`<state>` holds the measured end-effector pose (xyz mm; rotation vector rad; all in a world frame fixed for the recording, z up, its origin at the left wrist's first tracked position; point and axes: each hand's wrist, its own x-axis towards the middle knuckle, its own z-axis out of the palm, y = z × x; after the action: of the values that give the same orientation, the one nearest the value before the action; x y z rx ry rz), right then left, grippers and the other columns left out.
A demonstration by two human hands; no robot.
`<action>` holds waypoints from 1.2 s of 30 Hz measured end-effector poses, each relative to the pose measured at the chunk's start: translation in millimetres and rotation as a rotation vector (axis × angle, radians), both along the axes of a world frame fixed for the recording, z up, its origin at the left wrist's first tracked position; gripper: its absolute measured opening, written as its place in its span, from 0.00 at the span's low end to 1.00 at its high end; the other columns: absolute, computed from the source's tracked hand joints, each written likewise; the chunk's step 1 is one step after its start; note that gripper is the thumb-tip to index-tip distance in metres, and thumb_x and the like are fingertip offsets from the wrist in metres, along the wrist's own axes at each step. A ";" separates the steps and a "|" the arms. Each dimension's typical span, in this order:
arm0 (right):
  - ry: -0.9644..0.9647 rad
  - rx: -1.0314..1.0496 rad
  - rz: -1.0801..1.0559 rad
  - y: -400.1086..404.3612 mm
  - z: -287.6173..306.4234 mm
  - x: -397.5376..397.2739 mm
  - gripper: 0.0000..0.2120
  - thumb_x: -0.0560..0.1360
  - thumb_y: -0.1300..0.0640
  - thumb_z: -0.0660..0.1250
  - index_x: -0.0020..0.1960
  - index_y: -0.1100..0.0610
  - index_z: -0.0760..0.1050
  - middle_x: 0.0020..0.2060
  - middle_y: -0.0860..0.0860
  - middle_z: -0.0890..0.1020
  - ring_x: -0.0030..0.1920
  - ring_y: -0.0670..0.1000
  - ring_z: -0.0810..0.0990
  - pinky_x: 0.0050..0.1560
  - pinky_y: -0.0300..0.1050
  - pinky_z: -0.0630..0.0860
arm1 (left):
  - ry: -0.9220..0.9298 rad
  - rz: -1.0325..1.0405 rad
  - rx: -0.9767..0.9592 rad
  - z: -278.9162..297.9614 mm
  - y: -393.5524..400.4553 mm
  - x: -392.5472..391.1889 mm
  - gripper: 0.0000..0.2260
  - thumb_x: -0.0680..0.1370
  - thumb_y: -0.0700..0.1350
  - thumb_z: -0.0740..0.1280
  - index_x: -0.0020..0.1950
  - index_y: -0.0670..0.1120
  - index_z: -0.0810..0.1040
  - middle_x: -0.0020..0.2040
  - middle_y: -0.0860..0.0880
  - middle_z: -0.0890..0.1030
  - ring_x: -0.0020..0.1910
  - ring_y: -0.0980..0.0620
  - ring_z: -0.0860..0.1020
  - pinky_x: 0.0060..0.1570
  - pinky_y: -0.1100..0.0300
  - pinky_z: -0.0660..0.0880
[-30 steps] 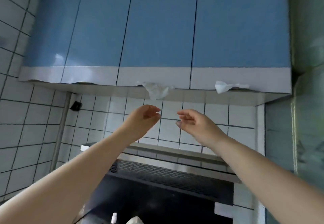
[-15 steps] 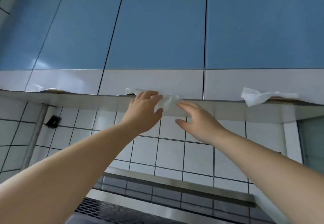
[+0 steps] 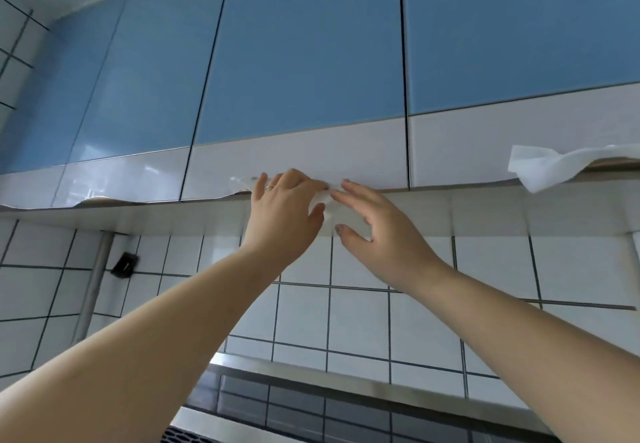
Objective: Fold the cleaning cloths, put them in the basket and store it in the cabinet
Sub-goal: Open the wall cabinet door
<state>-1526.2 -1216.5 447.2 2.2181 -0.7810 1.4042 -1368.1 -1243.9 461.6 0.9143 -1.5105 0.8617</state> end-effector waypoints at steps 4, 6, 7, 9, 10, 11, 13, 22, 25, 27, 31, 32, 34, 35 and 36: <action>-0.005 -0.024 0.041 -5.3 -2.1 5.8 0.22 0.77 0.58 0.64 0.70 0.49 0.68 0.72 0.45 0.65 0.72 0.42 0.59 0.72 0.38 0.56 | 0.021 -0.022 -0.026 8.9 -1.7 0.8 0.11 0.76 0.46 0.66 0.58 0.53 0.78 0.56 0.52 0.77 0.61 0.49 0.73 0.72 0.51 0.52; -0.017 -0.027 0.070 -5.8 -4.0 7.7 0.22 0.77 0.58 0.64 0.70 0.48 0.68 0.71 0.45 0.66 0.72 0.41 0.60 0.71 0.37 0.57 | 0.022 -0.019 -0.024 14.6 -0.1 2.7 0.09 0.75 0.46 0.67 0.54 0.53 0.79 0.54 0.52 0.78 0.59 0.49 0.74 0.70 0.51 0.55; -0.026 -0.023 0.096 -5.9 -5.5 8.4 0.21 0.77 0.58 0.64 0.69 0.48 0.69 0.71 0.44 0.67 0.71 0.40 0.61 0.71 0.37 0.58 | 0.027 -0.022 -0.021 17.6 1.8 3.3 0.07 0.75 0.46 0.67 0.52 0.53 0.80 0.52 0.52 0.79 0.57 0.49 0.74 0.68 0.52 0.57; -0.067 0.007 0.153 -7.3 -11.1 8.7 0.20 0.76 0.60 0.64 0.67 0.49 0.71 0.67 0.44 0.70 0.68 0.39 0.65 0.69 0.39 0.63 | 0.042 -0.034 -0.013 22.1 6.9 4.8 0.04 0.74 0.46 0.67 0.47 0.53 0.79 0.48 0.54 0.79 0.54 0.51 0.75 0.63 0.54 0.60; -0.097 0.032 0.172 -8.1 -13.8 9.1 0.18 0.77 0.59 0.64 0.66 0.49 0.72 0.65 0.43 0.71 0.66 0.39 0.67 0.69 0.40 0.65 | 0.049 -0.044 -0.013 24.3 9.6 7.0 0.02 0.74 0.47 0.68 0.44 0.54 0.78 0.46 0.55 0.79 0.52 0.51 0.76 0.61 0.55 0.61; -0.133 0.073 0.178 -8.9 -16.7 8.9 0.17 0.77 0.58 0.64 0.64 0.48 0.72 0.63 0.42 0.73 0.64 0.39 0.69 0.68 0.41 0.66 | 0.059 -0.058 -0.010 24.8 12.5 8.3 0.03 0.74 0.47 0.68 0.42 0.55 0.77 0.44 0.55 0.78 0.50 0.52 0.76 0.59 0.55 0.61; -0.218 0.177 0.190 -8.6 -20.7 11.1 0.16 0.77 0.57 0.63 0.64 0.47 0.70 0.61 0.41 0.73 0.63 0.40 0.71 0.65 0.39 0.68 | 0.074 -0.097 -0.008 24.4 19.1 13.6 0.07 0.73 0.48 0.70 0.38 0.57 0.74 0.41 0.57 0.77 0.48 0.53 0.75 0.56 0.57 0.60; -0.309 0.374 0.601 29.6 -29.8 86.2 0.36 0.76 0.61 0.61 0.75 0.41 0.47 0.71 0.36 0.61 0.70 0.33 0.57 0.70 0.40 0.55 | 0.132 -0.364 -0.014 21.6 64.1 63.4 0.04 0.65 0.54 0.68 0.33 0.60 0.73 0.37 0.57 0.79 0.43 0.55 0.79 0.56 0.46 0.72; -0.256 0.305 0.656 43.8 -32.0 126.0 0.37 0.72 0.60 0.60 0.69 0.30 0.49 0.67 0.26 0.61 0.68 0.28 0.55 0.69 0.36 0.54 | 0.125 -0.377 -0.035 22.0 77.7 91.1 0.10 0.68 0.47 0.73 0.34 0.59 0.73 0.37 0.59 0.79 0.40 0.64 0.77 0.55 0.61 0.73; -0.282 0.262 0.677 52.8 -33.4 150.5 0.36 0.70 0.59 0.59 0.65 0.27 0.50 0.61 0.19 0.60 0.66 0.24 0.55 0.66 0.32 0.54 | 0.121 -0.387 -0.045 21.0 86.5 108.2 0.13 0.70 0.42 0.73 0.35 0.58 0.73 0.37 0.59 0.78 0.38 0.69 0.75 0.45 0.76 0.69; -0.317 0.227 0.676 65.7 -35.0 194.9 0.37 0.68 0.56 0.59 0.72 0.35 0.49 0.65 0.26 0.58 0.66 0.24 0.54 0.66 0.27 0.54 | 0.098 -0.396 -0.083 19.4 105.0 150.7 0.14 0.71 0.39 0.72 0.36 0.57 0.71 0.37 0.59 0.77 0.40 0.68 0.75 0.42 0.79 0.67; -0.300 0.223 0.661 69.6 -34.0 205.4 0.37 0.68 0.56 0.59 0.72 0.36 0.48 0.66 0.27 0.58 0.65 0.23 0.54 0.63 0.22 0.55 | 0.098 -0.390 -0.089 18.5 110.0 163.4 0.13 0.71 0.40 0.72 0.36 0.56 0.72 0.38 0.58 0.78 0.42 0.66 0.76 0.42 0.79 0.67; -0.253 0.205 0.619 77.0 -31.5 225.8 0.36 0.69 0.57 0.60 0.70 0.34 0.49 0.66 0.28 0.59 0.64 0.23 0.55 0.59 0.17 0.55 | 0.104 -0.365 -0.093 16.4 116.9 188.9 0.07 0.72 0.42 0.71 0.39 0.51 0.74 0.40 0.56 0.79 0.43 0.63 0.77 0.41 0.78 0.67; -0.227 0.184 0.596 79.7 -30.3 235.4 0.35 0.71 0.58 0.62 0.68 0.33 0.50 0.67 0.30 0.59 0.65 0.25 0.55 0.61 0.19 0.54 | 0.119 -0.345 -0.099 14.8 119.0 200.8 0.05 0.72 0.43 0.71 0.40 0.48 0.75 0.40 0.55 0.79 0.43 0.62 0.77 0.41 0.77 0.68; -0.205 0.171 0.580 82.7 -28.7 250.0 0.35 0.73 0.59 0.63 0.66 0.31 0.50 0.69 0.32 0.59 0.67 0.27 0.55 0.64 0.22 0.54 | 0.135 -0.328 -0.109 13.9 121.4 216.5 0.06 0.72 0.44 0.71 0.42 0.47 0.75 0.40 0.55 0.79 0.43 0.63 0.77 0.40 0.76 0.68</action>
<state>-1276.2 -1133.8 418.5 2.5909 -0.3280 1.9142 -1151.6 -1122.5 475.5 0.6102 -1.4312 0.6238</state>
